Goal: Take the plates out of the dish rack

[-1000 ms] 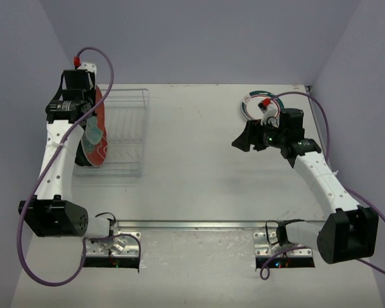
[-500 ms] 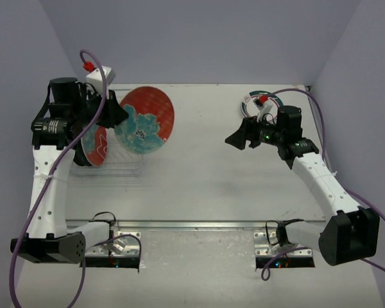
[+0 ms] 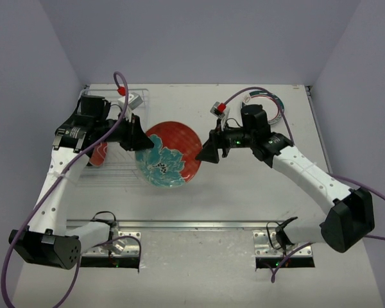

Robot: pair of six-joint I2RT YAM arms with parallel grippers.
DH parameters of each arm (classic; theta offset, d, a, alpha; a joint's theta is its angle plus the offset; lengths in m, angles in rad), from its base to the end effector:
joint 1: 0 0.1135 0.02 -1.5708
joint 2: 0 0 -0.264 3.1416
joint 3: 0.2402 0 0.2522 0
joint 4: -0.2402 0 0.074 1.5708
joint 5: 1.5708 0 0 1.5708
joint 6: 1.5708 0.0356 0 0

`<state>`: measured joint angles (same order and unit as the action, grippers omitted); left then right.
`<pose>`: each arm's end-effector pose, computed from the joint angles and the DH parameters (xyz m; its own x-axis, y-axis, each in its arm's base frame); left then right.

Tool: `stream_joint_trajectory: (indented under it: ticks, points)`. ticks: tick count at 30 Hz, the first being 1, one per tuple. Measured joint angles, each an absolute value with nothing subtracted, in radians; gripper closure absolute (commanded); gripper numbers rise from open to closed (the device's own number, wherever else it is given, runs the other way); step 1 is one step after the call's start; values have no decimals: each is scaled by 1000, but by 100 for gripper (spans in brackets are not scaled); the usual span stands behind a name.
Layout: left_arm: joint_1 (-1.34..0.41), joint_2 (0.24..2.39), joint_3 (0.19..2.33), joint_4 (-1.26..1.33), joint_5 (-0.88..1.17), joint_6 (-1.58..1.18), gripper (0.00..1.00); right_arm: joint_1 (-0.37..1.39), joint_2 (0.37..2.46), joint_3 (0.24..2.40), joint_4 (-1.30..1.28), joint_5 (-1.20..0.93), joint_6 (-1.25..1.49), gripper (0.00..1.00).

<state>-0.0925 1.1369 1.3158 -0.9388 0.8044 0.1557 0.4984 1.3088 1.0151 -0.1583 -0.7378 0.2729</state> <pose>0.2077 -0.0450 0.3877 -0.5870 0.1625 -0.7931 0.6834 0.6247 -0.3778 0.2465 0.1614 0.3112 -0.6080 -0.1038 -0.7871 -0.7490 0.4036 0.5254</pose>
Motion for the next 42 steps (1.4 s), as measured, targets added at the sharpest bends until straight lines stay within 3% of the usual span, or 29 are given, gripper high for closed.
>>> stream_joint_trajectory:
  ticks: [4,8,12,13,15,17,20,21,34,42]
  points:
    - [-107,1131,1294,-940,803,173,100,540,1356,1046,-180,-757,261,40]
    - [-116,1131,1286,-943,806,188,100,551,1418,1086,-196,-773,273,54]
    - [-117,1131,1286,-946,809,205,100,552,1466,1104,-201,-793,297,96]
    - [-117,1131,1286,-946,807,209,95,552,1472,1105,-205,-806,309,100]
    - [-117,1131,1285,-945,808,220,72,551,1478,1107,-214,-841,320,100]
    - [-116,1131,1285,-942,808,216,36,547,1480,1107,-217,-862,333,100]
    - [-117,1131,1287,-925,806,207,5,524,1483,1098,-227,-881,374,100]
    - [-117,1131,1289,-918,806,203,0,511,1484,1090,-235,-882,391,100]
    - [-118,1120,1291,-790,586,129,0,-153,1463,866,-313,-842,459,100]
    - [-118,1120,1291,-744,495,78,0,-304,1487,864,-360,-826,413,100]
